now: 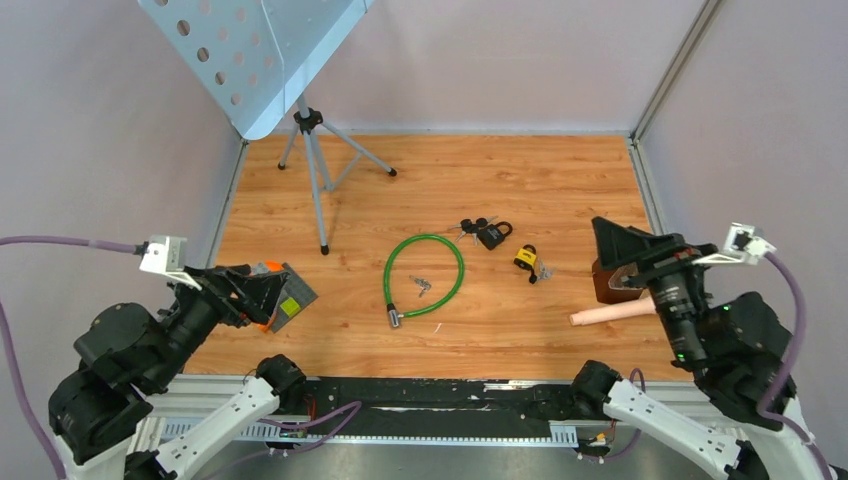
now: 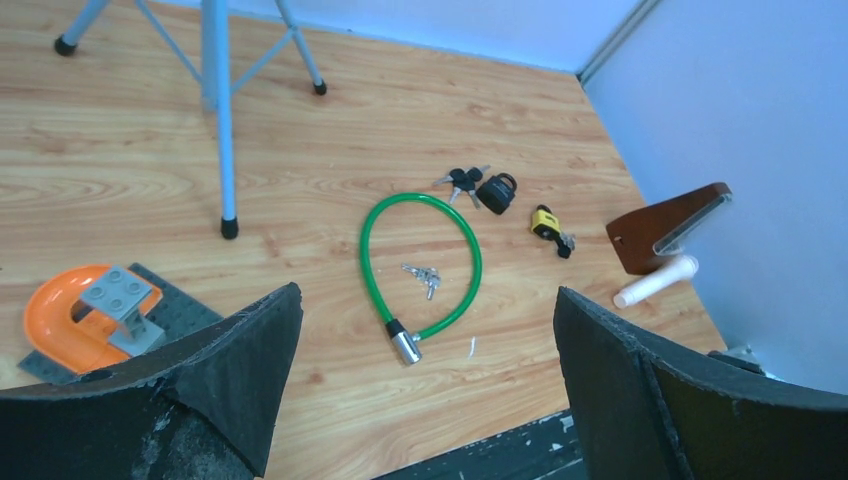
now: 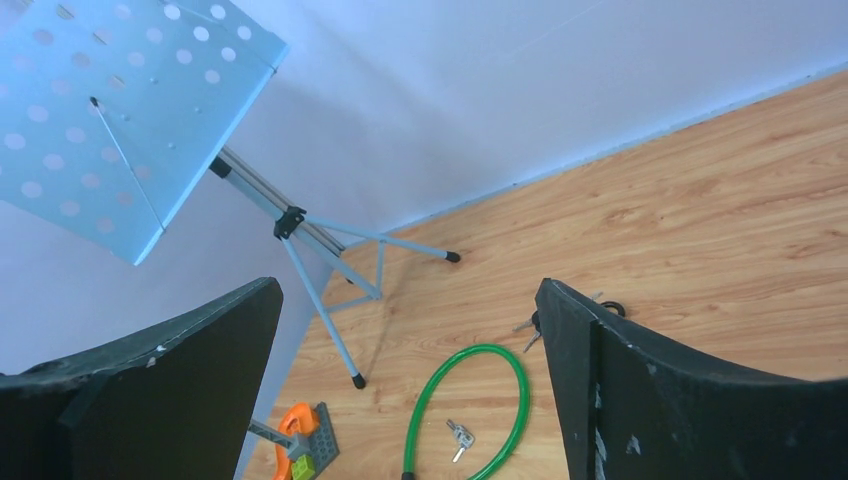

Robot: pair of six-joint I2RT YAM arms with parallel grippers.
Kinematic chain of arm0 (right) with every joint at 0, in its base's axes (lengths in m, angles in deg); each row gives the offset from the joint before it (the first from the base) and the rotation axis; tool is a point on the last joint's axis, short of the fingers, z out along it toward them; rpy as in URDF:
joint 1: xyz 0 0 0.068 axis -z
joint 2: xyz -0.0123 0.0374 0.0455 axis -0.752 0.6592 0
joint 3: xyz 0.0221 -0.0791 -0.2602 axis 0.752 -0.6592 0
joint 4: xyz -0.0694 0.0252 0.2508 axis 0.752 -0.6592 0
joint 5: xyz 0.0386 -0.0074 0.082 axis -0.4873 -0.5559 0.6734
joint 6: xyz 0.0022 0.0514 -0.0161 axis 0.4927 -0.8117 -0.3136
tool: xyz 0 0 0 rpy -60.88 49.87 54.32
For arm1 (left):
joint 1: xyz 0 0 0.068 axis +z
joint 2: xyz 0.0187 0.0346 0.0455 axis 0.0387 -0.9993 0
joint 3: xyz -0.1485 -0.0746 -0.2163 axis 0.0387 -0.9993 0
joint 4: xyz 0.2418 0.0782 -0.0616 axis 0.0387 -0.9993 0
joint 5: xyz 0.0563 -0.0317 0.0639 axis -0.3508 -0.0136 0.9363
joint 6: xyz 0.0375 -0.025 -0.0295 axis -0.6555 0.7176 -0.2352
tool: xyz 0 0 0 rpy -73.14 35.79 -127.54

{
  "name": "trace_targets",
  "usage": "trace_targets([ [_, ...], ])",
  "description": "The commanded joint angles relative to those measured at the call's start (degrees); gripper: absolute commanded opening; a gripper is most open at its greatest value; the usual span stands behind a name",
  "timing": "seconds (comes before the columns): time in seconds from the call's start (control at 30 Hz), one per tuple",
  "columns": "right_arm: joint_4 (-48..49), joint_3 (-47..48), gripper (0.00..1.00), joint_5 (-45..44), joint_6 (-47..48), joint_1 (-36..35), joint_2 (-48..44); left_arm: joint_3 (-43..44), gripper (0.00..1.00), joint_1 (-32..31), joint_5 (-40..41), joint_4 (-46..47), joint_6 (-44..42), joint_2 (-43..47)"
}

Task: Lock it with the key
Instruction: Reset both arms

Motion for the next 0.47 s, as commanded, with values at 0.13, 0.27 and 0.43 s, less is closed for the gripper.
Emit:
trace_targets([
  [0.13, -8.4, 5.2, 1.0, -2.8, -0.9, 0.1, -6.8, 3.9, 1.0, 0.0, 3.1, -4.4, -2.1, 0.7],
  [0.27, -8.7, 5.2, 1.0, -2.9, -1.1, 0.1, -7.8, 2.2, 1.0, 0.1, 1.4, -2.7, -1.7, 2.0],
  [0.43, -9.0, 5.0, 1.0, -2.6, -1.6, 0.1, -7.3, 1.2, 1.0, 0.1, 1.4, -2.1, -1.7, 2.1],
])
